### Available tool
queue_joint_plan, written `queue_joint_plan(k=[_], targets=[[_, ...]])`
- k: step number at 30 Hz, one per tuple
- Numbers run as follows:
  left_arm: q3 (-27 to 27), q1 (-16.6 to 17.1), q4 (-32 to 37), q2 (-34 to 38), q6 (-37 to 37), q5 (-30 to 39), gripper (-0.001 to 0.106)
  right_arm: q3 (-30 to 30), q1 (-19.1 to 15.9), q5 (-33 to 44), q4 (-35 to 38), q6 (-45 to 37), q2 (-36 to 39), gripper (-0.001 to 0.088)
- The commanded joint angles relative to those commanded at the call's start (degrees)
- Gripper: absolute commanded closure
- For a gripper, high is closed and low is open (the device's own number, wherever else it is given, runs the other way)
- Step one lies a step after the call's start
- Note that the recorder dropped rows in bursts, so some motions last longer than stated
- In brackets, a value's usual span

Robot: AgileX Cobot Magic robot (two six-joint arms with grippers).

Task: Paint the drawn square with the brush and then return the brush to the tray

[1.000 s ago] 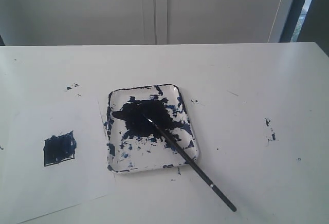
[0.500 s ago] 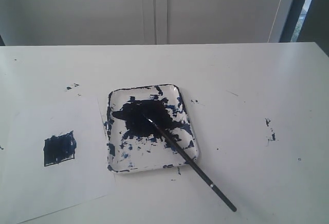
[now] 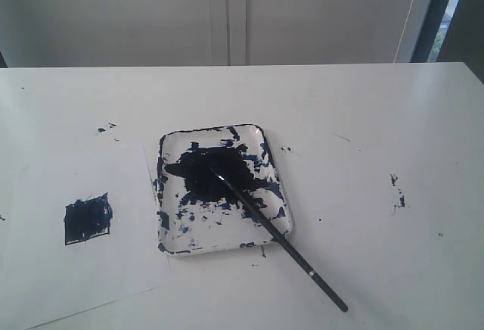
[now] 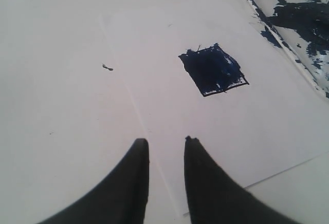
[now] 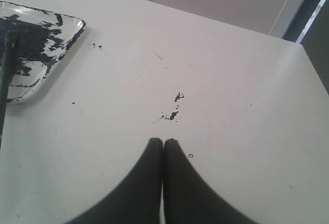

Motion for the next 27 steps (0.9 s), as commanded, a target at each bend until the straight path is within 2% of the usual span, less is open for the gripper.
queue_joint_plan(k=[5, 8, 11, 13, 19, 25, 27], targets=[[0.0, 0.0, 0.0, 0.0, 0.0, 1.24, 0.075, 0.0, 0.0, 0.0, 0.0, 0.1, 0.0, 0.086], [0.0, 0.0, 0.0, 0.0, 0.0, 1.24, 0.08, 0.0, 0.0, 0.0, 0.0, 0.1, 0.0, 0.086], [0.0, 0.0, 0.0, 0.0, -0.31, 1.27, 0.08, 0.0, 0.0, 0.0, 0.0, -0.13, 0.0, 0.086], [0.0, 0.0, 0.85, 0.0, 2.09, 1.27, 0.081, 0.0, 0.0, 0.0, -0.41, -0.13, 0.0, 0.0868], [0.0, 0.0, 0.86, 0.0, 3.01, 1.27, 0.098, 0.0, 0.0, 0.0, -0.41, 0.09, 0.0, 0.0868], [0.0, 0.0, 1.02, 0.0, 3.01, 1.28, 0.101, 0.0, 0.0, -0.1, -0.41, 0.08, 0.0, 0.0868], [0.0, 0.0, 1.02, 0.0, 2.88, 1.28, 0.105, 0.0, 0.0, -0.1, -0.41, 0.08, 0.0, 0.0868]])
